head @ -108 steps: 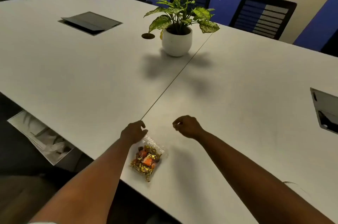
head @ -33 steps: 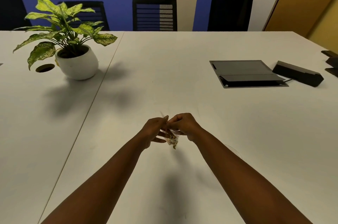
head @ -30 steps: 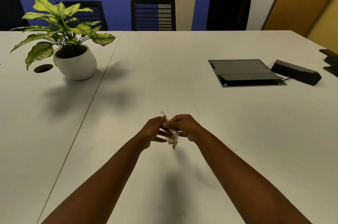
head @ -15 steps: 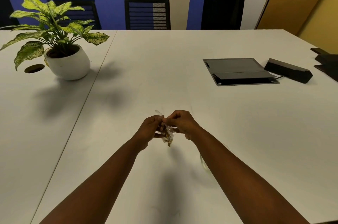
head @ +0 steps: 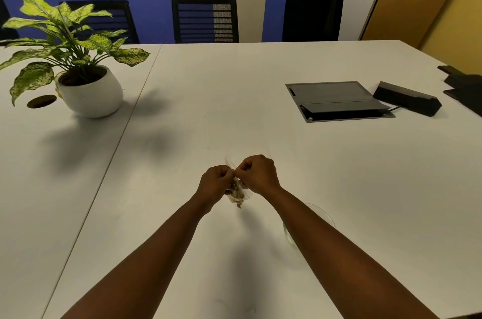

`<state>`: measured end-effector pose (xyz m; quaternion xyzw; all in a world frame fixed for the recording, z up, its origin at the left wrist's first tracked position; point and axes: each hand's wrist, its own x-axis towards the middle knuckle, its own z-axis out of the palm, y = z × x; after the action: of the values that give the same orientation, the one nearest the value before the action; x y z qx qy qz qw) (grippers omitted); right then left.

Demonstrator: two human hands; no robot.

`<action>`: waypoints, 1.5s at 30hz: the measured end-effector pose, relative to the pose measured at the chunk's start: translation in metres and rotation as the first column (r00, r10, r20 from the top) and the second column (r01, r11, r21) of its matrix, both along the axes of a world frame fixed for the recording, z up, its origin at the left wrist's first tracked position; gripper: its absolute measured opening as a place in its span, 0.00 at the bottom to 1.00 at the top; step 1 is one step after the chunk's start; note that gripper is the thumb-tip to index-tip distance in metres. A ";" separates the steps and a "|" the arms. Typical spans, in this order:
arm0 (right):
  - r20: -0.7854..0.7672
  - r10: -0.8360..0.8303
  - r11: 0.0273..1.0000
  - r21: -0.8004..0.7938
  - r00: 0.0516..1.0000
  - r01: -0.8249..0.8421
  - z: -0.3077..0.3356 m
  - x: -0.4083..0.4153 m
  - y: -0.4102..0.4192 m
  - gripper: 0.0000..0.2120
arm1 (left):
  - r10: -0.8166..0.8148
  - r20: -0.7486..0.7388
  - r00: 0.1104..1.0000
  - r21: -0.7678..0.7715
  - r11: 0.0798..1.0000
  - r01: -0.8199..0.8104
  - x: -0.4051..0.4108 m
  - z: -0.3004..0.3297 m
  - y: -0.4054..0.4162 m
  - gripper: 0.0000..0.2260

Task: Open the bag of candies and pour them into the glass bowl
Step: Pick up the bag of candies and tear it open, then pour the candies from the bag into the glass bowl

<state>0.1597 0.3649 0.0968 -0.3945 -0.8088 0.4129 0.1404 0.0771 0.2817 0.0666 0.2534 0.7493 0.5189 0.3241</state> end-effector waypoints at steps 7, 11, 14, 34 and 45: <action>-0.001 -0.007 0.999 0.052 1.000 0.007 -0.005 0.002 0.005 0.06 | 0.039 -0.103 0.994 -0.056 0.997 -0.045 0.000 -0.001 0.002 0.08; 0.015 0.012 0.995 0.097 1.000 -0.013 -0.005 0.004 0.010 0.07 | 0.017 -0.127 0.992 -0.105 0.994 -0.030 -0.004 0.000 0.001 0.10; 0.049 0.002 0.983 0.182 0.999 -0.011 -0.004 0.006 0.016 0.07 | 0.011 -0.131 0.991 -0.135 0.990 -0.029 -0.006 0.001 0.002 0.11; 0.482 0.433 0.892 -0.351 0.762 -0.284 -0.035 0.069 0.083 0.22 | 0.027 -0.014 1.000 -0.218 0.976 -0.030 -0.013 -0.006 0.002 0.11; 0.591 0.347 0.921 -0.362 0.728 -0.145 -0.052 0.086 0.083 0.10 | 0.047 0.011 0.999 -0.219 0.975 -0.044 -0.014 -0.012 -0.001 0.13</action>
<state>0.2460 0.4477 0.0445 -0.4163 -0.7826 0.3814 -0.2622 0.0634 0.2806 0.0551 0.1948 0.8049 0.4425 0.3441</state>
